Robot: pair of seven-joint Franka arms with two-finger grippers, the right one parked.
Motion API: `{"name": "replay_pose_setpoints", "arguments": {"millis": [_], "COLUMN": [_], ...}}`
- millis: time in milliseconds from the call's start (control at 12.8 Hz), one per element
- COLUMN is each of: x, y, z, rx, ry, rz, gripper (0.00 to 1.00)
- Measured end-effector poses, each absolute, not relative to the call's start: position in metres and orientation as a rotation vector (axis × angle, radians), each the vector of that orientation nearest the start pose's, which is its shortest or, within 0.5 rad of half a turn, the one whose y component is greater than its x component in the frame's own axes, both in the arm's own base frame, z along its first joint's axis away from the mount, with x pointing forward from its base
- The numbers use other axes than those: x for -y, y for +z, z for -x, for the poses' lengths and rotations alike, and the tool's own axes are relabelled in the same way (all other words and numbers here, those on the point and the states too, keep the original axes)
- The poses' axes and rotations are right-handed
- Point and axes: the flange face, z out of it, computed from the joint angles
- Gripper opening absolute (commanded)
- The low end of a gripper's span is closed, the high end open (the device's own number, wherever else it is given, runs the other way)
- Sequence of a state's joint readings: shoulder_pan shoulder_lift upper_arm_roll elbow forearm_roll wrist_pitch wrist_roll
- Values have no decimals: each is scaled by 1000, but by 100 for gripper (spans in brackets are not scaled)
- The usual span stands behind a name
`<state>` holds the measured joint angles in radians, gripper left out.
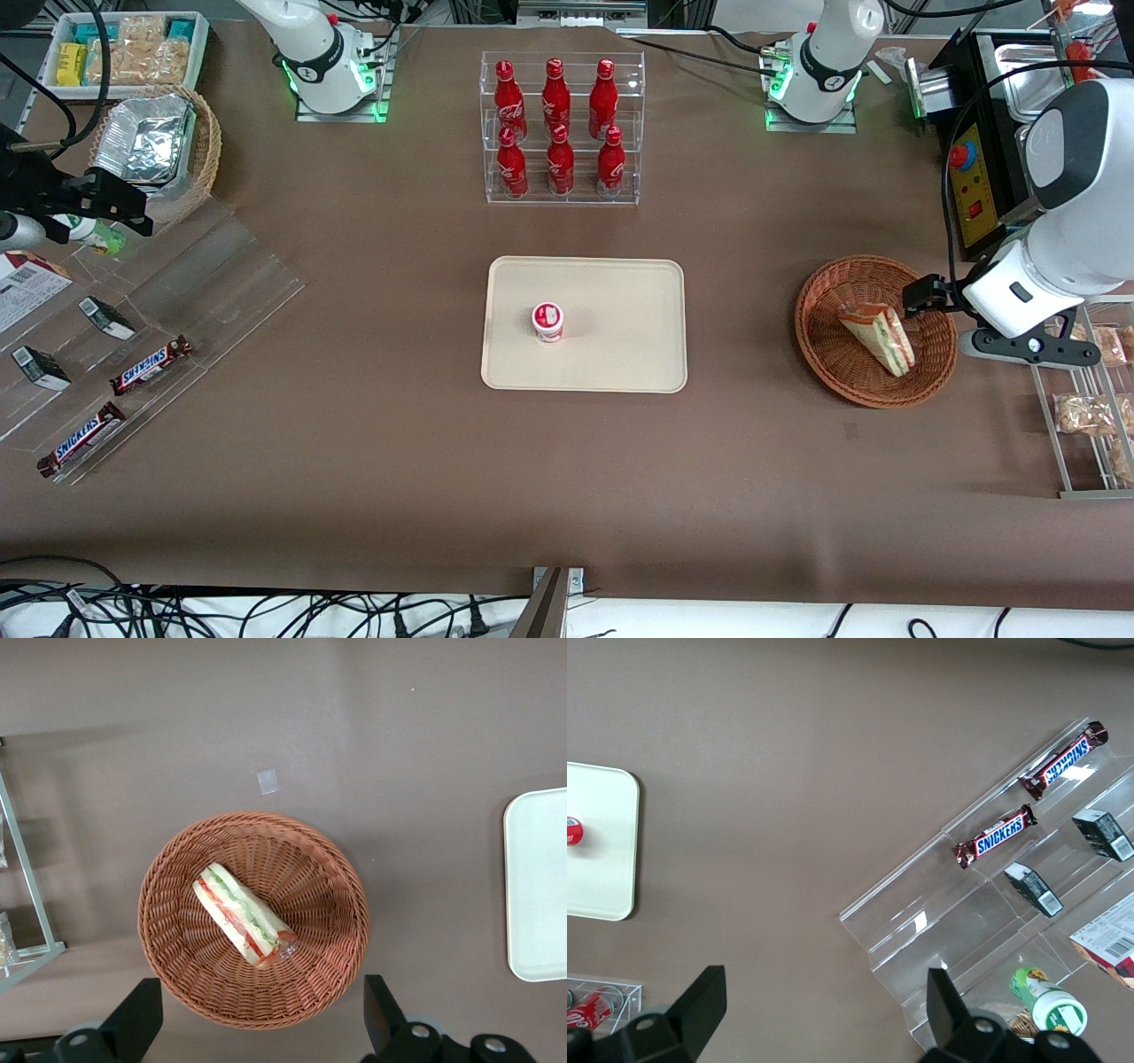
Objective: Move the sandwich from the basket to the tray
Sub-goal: 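Move the left gripper over the wrapped sandwich in the wicker basket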
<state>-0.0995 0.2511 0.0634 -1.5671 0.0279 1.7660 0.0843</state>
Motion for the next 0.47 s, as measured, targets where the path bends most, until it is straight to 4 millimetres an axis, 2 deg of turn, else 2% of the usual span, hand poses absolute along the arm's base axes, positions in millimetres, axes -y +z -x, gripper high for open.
{"name": "replay_pose_setpoints", "arguments": {"millis": [467], "x": [22], "y": [495], "z": [-631], "rx": [-182], "ry": [101], "rz": [3093], "gripper": [100]}}
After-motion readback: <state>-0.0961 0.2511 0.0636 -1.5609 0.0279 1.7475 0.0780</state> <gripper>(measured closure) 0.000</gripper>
